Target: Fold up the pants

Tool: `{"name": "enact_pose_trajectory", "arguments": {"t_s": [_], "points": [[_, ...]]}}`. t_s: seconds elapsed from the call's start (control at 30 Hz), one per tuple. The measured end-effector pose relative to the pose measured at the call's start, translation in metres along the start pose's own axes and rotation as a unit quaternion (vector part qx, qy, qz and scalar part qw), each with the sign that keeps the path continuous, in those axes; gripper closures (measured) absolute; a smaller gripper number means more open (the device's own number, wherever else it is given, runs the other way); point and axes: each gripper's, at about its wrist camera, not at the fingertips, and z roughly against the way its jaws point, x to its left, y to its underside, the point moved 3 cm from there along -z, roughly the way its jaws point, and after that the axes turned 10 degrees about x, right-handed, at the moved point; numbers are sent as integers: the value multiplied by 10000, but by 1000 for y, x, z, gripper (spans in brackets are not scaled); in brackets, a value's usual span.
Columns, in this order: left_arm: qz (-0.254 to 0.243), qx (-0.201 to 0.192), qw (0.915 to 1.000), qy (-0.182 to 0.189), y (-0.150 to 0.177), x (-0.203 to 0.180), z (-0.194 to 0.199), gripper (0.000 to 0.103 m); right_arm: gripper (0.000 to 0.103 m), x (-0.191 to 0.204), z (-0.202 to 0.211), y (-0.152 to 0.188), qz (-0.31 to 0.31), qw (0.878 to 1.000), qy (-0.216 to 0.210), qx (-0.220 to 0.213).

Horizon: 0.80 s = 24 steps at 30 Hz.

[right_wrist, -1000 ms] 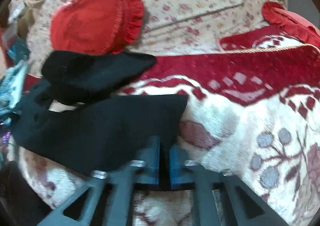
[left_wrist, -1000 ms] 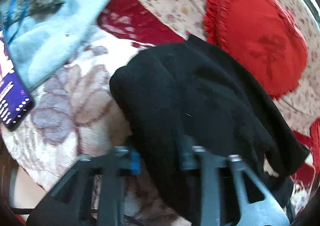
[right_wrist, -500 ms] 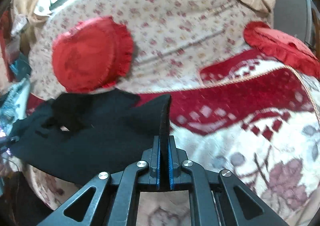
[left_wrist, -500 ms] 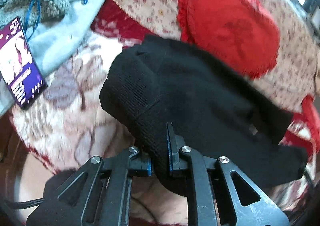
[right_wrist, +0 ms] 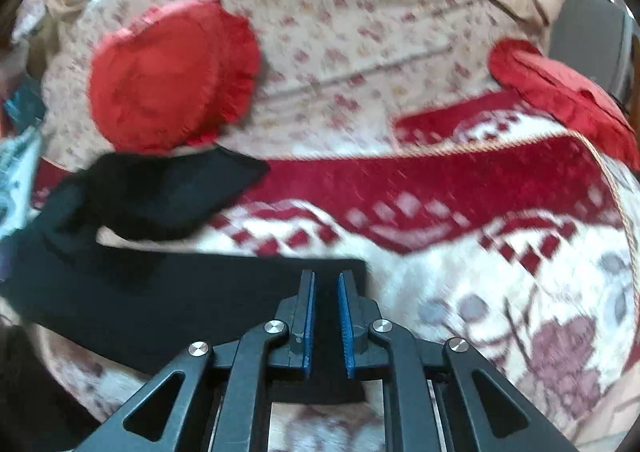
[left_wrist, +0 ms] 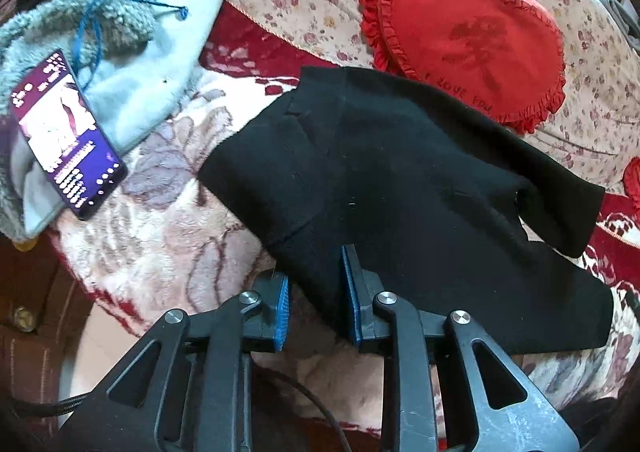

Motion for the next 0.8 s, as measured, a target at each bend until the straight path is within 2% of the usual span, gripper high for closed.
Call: {"name": "enact_pose_trajectory", "arguments": {"t_s": [0.1,0.2,0.23,0.3,0.47,0.53,0.57,0.7,0.8], "points": [[-76,-73,9999,-47,3,0,11,82,92,24,2,-7,204,9985,-488,-101],[-125,-220,9995,-171,6,1,26,82,92,58,-8,-4,460,9930,-1091,39],[-143,-287,9992,-217,8,2,32,82,92,69,-12,-1,566,9915,-1170,109],[-173,-382,9988,-268,11,3,42,82,92,92,-21,7,816,9891,-1202,246],[-162,-418,9989,-95,4,2,50,82,92,129,-52,18,1288,9804,-1333,670],[-186,-384,9991,-35,2,-3,47,82,92,136,-68,23,1380,9787,-1220,902],[-189,-339,9992,20,-1,-6,42,82,91,137,-68,23,1404,9793,-1191,845],[-178,-198,9993,276,-11,-20,20,63,91,140,-61,16,1421,9785,-1192,901],[-205,-112,9991,351,-20,-30,4,63,91,149,-47,3,1601,9770,-1243,665]]}}
